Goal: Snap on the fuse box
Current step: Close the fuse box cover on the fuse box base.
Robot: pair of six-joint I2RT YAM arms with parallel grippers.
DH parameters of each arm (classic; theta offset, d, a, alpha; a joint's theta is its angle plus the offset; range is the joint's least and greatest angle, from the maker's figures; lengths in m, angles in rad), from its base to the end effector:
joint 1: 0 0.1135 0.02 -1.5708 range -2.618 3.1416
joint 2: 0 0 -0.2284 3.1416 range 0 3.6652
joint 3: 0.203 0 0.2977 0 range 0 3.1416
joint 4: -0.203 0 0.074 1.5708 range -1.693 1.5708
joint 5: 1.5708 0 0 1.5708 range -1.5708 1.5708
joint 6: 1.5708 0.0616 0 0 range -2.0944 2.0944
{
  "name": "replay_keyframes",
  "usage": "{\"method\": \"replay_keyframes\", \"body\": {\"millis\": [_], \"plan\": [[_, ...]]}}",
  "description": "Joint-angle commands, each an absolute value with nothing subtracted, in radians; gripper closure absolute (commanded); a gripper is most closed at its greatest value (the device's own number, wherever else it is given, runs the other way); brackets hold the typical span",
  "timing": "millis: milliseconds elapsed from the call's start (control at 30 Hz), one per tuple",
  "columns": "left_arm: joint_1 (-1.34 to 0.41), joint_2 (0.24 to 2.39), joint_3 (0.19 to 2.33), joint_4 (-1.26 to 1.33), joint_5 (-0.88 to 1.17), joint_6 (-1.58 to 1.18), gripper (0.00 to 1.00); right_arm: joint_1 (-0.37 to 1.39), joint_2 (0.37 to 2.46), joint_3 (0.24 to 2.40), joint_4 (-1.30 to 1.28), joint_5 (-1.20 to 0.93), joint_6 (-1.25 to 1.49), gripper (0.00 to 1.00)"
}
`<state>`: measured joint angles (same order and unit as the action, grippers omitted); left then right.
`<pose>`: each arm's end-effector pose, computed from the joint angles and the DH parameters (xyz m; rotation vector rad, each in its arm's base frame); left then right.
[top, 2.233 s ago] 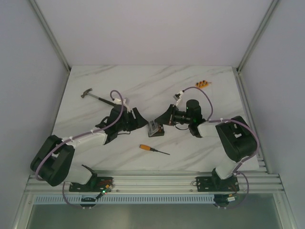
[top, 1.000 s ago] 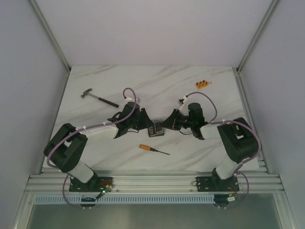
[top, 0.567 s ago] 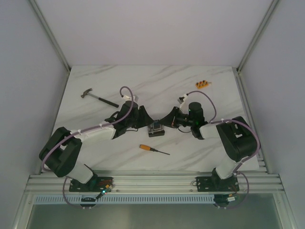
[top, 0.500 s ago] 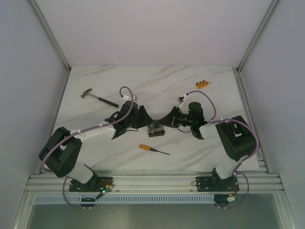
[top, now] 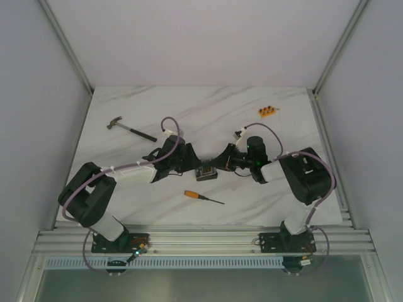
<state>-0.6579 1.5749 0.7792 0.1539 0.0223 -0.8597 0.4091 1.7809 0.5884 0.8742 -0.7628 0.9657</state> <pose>0.2970 -0.2313 0.0944 -0.2238 2.3412 -0.8298 0.2984 0.1758 0.0510 -0.0087 2.1552 1.5917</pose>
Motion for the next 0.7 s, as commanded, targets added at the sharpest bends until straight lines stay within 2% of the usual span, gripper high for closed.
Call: {"method": "replay_keyframes", "body": {"millis": [0, 367, 667], "plan": [[-0.663, 1.599, 0.807, 0.134, 0.034, -0.853, 0.42, 0.403, 1.804, 0.615, 0.894, -0.780, 0.936, 0.94], [-0.663, 1.625, 0.807, 0.135, 0.049, -0.858, 0.48, 0.398, 1.753, 0.660, 0.662, -0.713, 0.776, 0.57], [-0.663, 1.609, 0.794, 0.135, 0.046, -0.870, 0.48, 0.402, 1.661, 0.750, 0.384, -0.614, 0.593, 0.49]]}}
